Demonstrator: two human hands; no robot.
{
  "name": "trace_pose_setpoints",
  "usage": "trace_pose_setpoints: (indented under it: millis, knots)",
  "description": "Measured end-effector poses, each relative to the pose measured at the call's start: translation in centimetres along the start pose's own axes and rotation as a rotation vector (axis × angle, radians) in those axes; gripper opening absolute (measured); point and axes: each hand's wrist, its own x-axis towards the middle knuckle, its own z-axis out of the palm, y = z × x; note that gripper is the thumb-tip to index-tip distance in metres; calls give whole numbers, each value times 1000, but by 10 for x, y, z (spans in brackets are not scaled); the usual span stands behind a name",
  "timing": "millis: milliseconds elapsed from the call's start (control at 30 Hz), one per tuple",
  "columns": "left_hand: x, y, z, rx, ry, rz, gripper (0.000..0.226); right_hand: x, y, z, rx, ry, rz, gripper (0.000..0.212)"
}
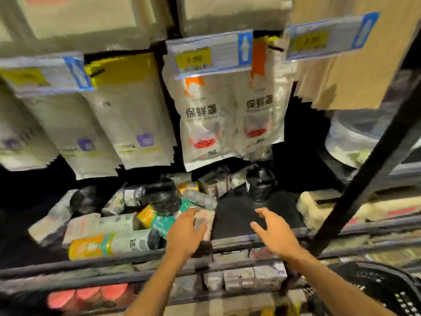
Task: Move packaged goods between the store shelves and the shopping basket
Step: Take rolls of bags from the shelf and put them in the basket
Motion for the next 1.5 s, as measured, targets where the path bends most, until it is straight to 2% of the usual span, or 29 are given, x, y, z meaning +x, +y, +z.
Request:
trace_pose_setpoints:
  millis: [167,333,533,667,767,900,1033,1200,1333,1433,1500]
  knots:
    - [40,-37,4,-18,-62,-97,56,56,0,20,136,90,156,63]
    - [71,-49,36,-123,-94,-180,54,110,33,38,323,217,336,95]
    - [102,-57,59,30,-65,-175,68,170,73,59,451,336,384,123]
    - [116,-58,60,54,-94,-192,52,200,90,65,490,413,344,125]
    - [124,-61,58,57,-143,-215,53,211,97,71,500,435,308,123]
    - [130,-65,59,25,-176,-229,46,217,100,73,537,537,295,102]
    - [123,-65,60,-60,-151,-284,49,207,96,68,518,524,344,96]
    - [102,-65,51,-290,-116,-393,34,167,75,59,523,390,371,95]
    - [86,-72,35,-525,-22,-544,27,129,51,54,471,324,221,95]
    - [72,-72,13,-805,44,-625,17,110,26,49,439,268,120,95]
    - [60,-73,-5,-955,94,-670,25,100,4,44,480,188,75,95]
